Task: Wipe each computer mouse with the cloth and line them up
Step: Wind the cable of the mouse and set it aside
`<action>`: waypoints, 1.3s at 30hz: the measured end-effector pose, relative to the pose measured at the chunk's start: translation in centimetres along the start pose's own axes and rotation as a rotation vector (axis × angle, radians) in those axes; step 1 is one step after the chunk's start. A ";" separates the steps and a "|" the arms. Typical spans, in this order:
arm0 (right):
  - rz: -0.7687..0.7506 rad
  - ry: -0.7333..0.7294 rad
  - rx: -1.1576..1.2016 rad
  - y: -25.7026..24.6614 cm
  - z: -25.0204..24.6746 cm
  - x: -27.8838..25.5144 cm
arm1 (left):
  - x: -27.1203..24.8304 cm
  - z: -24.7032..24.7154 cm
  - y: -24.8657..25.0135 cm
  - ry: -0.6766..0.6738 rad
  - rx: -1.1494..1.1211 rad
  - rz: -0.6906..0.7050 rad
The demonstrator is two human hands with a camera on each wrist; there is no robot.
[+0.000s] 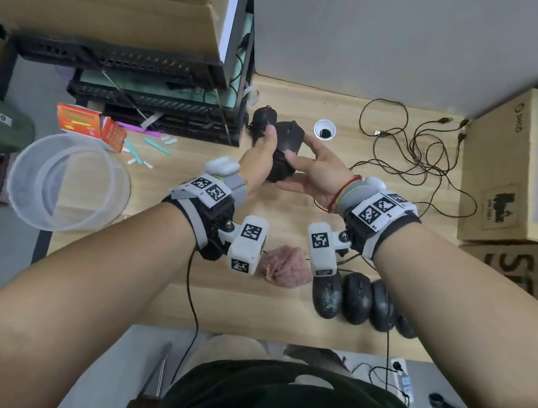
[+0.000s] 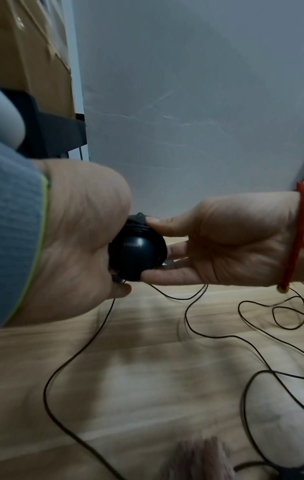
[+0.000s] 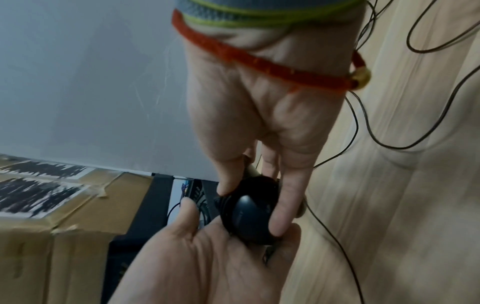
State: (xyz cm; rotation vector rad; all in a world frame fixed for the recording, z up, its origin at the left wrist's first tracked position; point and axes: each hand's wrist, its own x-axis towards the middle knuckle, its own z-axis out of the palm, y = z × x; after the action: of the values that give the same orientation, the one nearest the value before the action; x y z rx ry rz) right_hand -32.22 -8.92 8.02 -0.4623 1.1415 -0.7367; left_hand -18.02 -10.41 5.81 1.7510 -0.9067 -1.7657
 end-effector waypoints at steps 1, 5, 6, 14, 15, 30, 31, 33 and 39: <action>0.015 0.025 0.005 -0.2 -0.3 0.4 | 0.5 0.0 0.3 -0.003 -0.006 -0.019; 0.054 0.133 -0.039 -0.9 -1.8 2.5 | 2.3 0.1 0.7 0.015 0.074 -0.034; 0.059 0.154 -0.046 -1.0 -2.2 3.2 | 2.5 0.1 1.0 0.030 0.127 -0.004; 0.108 0.273 -0.017 -2.0 -6.0 9.2 | 6.6 -1.3 -3.7 -0.108 0.717 -0.112; 0.110 0.281 -0.019 -2.0 -6.3 10.0 | 7.0 -1.3 -4.2 -0.149 0.722 -0.121; 0.124 0.216 -0.205 0.5 -7.0 14.2 | 8.0 -0.6 -6.7 -0.489 0.945 -0.045; 0.113 0.221 -0.205 0.6 -7.1 14.2 | 8.0 -0.6 -6.7 -0.478 0.935 -0.046; 0.101 0.228 -0.257 0.5 -7.0 14.1 | 8.0 -0.5 -6.7 -0.466 0.918 -0.042; 0.105 0.306 -0.388 0.2 -6.7 14.4 | 9.0 -0.4 -6.9 -0.353 0.862 -0.056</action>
State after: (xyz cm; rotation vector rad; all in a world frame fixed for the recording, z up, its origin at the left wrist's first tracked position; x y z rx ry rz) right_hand -35.15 -19.12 -3.84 -0.6223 1.5961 -0.5024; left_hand -17.40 -12.56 -5.30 1.9561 -2.0116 -1.8955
